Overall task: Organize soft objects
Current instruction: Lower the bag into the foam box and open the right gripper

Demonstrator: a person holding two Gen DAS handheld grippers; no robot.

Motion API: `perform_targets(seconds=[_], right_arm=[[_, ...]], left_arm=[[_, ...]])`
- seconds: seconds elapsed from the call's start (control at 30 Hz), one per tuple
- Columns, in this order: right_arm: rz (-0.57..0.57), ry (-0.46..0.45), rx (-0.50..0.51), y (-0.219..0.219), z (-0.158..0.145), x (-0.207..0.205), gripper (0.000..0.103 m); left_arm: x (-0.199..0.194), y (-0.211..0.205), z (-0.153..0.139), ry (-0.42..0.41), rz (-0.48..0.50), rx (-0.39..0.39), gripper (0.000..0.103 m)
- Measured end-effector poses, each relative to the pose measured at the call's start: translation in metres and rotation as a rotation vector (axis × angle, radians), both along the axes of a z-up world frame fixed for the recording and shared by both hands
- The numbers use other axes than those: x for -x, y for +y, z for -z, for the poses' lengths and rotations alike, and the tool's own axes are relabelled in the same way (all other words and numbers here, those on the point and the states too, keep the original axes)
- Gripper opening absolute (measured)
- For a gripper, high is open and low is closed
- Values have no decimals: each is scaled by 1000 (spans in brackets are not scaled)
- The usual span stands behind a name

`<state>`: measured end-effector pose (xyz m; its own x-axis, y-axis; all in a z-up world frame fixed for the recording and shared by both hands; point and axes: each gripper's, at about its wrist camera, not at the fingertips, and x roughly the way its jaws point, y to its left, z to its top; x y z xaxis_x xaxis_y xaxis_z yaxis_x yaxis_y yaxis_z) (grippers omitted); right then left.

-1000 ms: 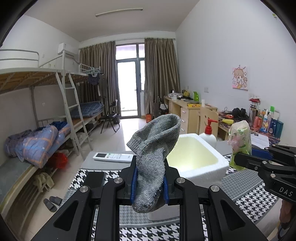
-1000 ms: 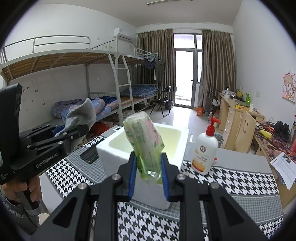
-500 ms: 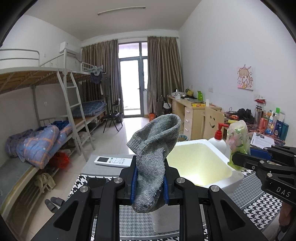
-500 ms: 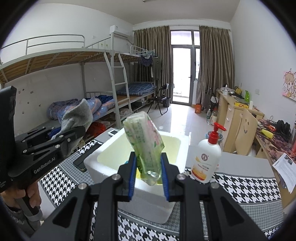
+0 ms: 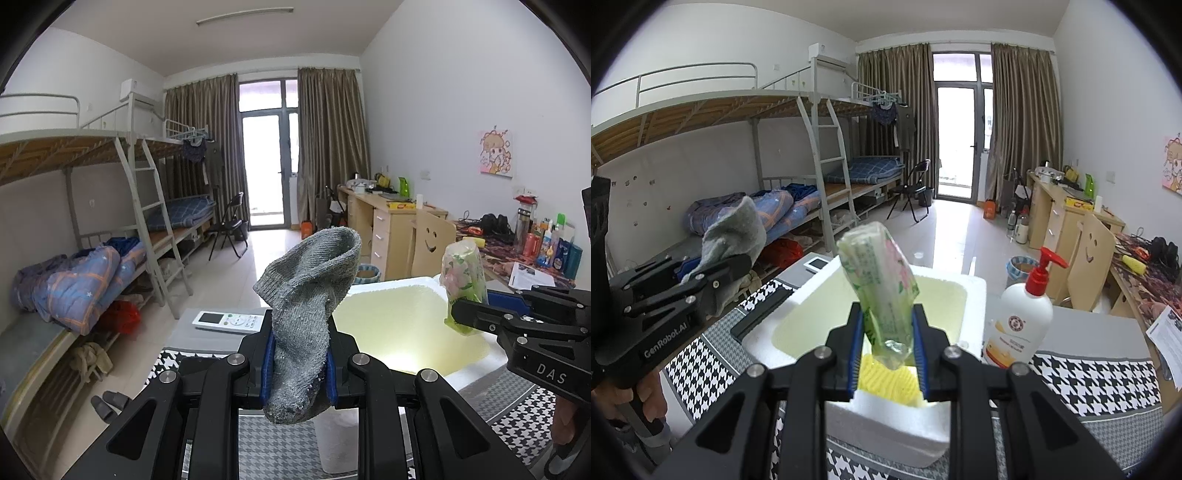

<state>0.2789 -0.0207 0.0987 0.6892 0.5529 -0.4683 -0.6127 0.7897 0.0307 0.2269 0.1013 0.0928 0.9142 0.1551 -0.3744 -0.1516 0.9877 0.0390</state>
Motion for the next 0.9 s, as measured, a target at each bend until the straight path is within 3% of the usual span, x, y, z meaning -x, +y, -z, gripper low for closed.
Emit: perform_targets(seconds=[0.43,0.5,0.57,0.67,0.9], right_arm=[[3,36,-7,3,3,-14,29],[12,30,-13,2,2,-14,36],[23,29,-34,1,0,-14,63],[25,22,-68,-6,-4,-11,82],[29,16,-90,-16,-8,-4,84]], left_arm=[[-5,5,1,5,-8,2,23],[-5,6,2,5,-11,4,23],[-5,7,2,6,-15,4,23],[-3,9,2,4,-21,4,23],[0,4,0,-1,-21,8,23]])
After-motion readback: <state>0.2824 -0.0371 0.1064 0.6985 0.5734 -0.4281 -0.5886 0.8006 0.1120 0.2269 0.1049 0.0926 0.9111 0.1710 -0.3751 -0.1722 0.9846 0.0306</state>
